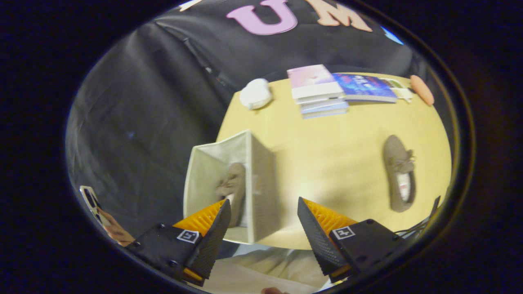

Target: Open the storage box then place both shoes into the box .Put the left shoe in first, then the right shoe, with the right side of both shoes facing outward in a uniform manner.

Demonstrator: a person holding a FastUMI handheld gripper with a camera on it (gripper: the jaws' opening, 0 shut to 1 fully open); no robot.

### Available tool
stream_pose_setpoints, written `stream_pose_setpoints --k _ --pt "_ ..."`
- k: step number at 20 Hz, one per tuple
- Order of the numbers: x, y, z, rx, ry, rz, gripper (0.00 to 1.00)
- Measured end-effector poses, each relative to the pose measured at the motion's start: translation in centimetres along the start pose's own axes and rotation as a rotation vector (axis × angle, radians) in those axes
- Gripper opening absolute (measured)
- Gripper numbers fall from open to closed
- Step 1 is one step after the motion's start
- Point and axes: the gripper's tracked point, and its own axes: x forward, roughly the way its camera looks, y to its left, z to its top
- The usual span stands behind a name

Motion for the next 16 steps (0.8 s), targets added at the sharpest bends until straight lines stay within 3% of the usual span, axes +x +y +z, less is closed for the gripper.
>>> stream_pose_setpoints --k 9,16 --pt "-3.8 -20.7 3.7 0.146 -0.057 -0.231 1.00" --pt "-2.2 -30.7 2.3 0.212 0.014 -0.268 1.00"
